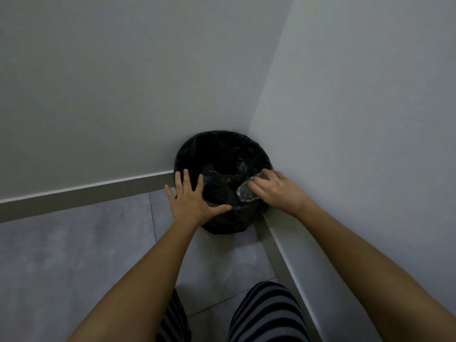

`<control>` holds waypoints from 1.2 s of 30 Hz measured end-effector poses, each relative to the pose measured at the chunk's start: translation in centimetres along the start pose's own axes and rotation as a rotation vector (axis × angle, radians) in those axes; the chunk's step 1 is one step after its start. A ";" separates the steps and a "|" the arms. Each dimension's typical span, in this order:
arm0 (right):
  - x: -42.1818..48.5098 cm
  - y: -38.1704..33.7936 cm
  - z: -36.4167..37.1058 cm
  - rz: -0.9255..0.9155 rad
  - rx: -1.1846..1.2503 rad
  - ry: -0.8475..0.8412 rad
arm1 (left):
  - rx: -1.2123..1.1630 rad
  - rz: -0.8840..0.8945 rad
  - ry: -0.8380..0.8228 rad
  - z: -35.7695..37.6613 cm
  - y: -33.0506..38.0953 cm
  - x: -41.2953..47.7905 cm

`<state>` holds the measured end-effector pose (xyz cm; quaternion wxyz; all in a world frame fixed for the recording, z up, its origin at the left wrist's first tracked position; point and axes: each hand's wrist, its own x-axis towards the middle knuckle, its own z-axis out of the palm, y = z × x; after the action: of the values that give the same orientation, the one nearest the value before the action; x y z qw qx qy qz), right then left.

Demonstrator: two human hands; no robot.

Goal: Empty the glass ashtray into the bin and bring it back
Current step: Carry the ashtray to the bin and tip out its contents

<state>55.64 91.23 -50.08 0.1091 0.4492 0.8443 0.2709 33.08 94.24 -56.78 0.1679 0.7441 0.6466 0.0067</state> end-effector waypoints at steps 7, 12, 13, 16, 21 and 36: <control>-0.5 -0.8 0.3 -0.056 0.024 0.016 | -0.001 -0.014 0.003 0.1 0.1 0.0; 0.3 -0.2 0.0 0.066 0.033 0.054 | -0.017 -0.039 -0.018 -0.3 0.3 -0.2; 0.0 -0.4 0.2 0.013 0.011 0.074 | -0.017 -0.040 -0.018 -0.4 0.3 -0.2; -0.3 -0.5 0.4 -0.027 0.025 0.056 | -0.007 -0.043 -0.019 -0.6 0.3 -0.2; -0.9 -1.4 0.8 0.062 0.019 0.065 | 0.000 -0.044 -0.038 -0.9 0.5 -0.4; -0.5 -2.1 0.1 0.278 0.079 0.140 | 0.025 -0.070 -0.041 -0.5 0.7 0.0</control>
<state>54.44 89.93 -51.33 -0.0062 0.5460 0.7895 0.2804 33.63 94.29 -56.10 0.1719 0.7231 0.6687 -0.0224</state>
